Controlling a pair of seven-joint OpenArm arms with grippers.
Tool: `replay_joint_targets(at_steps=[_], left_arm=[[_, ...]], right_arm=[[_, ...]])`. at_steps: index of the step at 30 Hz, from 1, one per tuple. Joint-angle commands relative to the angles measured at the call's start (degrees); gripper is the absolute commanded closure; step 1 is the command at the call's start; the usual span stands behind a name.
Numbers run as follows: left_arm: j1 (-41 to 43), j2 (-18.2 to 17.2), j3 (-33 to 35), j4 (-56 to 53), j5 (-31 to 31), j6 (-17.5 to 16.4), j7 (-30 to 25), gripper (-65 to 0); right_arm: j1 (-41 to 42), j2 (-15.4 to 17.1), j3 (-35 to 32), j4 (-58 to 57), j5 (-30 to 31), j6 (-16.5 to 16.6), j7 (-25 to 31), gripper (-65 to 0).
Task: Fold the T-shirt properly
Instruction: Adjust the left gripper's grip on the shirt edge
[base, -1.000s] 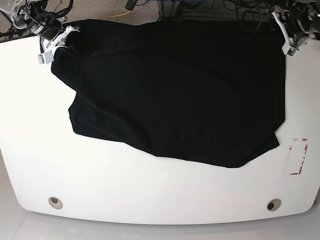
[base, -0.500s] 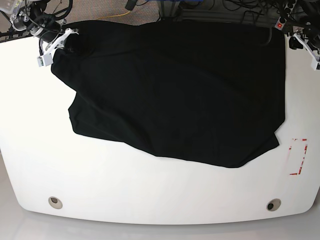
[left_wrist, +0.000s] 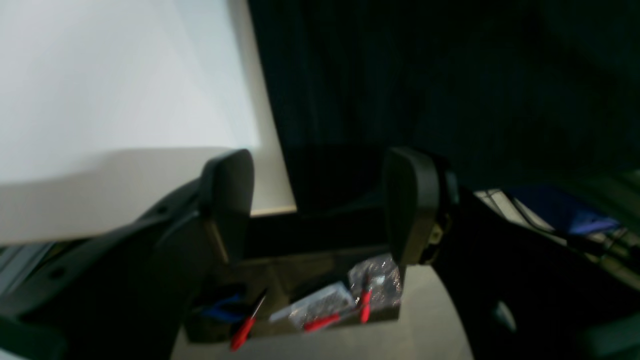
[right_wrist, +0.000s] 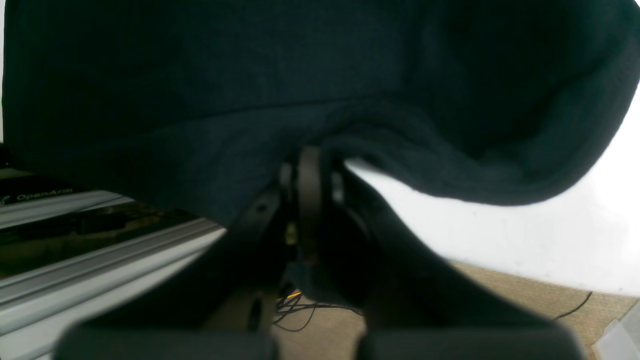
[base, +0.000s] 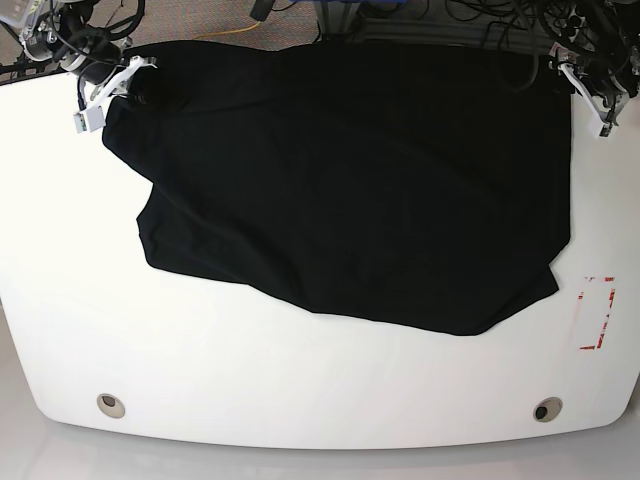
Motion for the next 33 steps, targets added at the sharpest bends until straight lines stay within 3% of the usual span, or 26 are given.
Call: replay_joint_targets(at_steps=[1, 9, 19, 26, 28, 31, 33], left_arm=[[0.12, -0.52, -0.40, -2.85, -0.06, -0.06, -0.10, -38.3], [0.56, -1.23, 2.06, -8.92, -0.33, -0.06, -3.61, -38.3], [6.28, -2.37, 11.21, -4.08, -9.38, -0.06, -3.61, -37.9], [7.15, -2.10, 12.35, -1.62, -9.73, -0.06, -3.70, -37.2], [7.07, -2.10, 12.26, -1.62, -9.73, -0.06, -3.70, -30.7], [5.04, -2.10, 12.09, -1.62, -9.65, -0.06, -3.79, -10.7], [4.25, -2.02, 11.82, -1.62, -8.42, -0.06, -3.61, -4.3]], right_arm=[[-0.04, 0.77, 0.56, 0.91, 1.23, 0.29, 0.84, 0.0], [-0.04, 0.69, 0.65, 0.91, 1.32, 0.20, 0.84, 0.0], [-0.12, -1.16, 0.65, 1.18, 1.32, 0.02, 0.84, 0.0], [-0.04, -1.25, 0.65, 1.18, 1.32, -0.06, 0.84, 0.0], [-0.04, -1.25, 0.65, 1.18, 1.32, -0.06, 0.84, 0.0], [-0.04, -1.25, 0.65, 1.18, 1.32, -0.06, 0.84, 0.0], [-0.04, -1.25, 0.65, 1.18, 1.32, -0.06, 0.84, 0.0]])
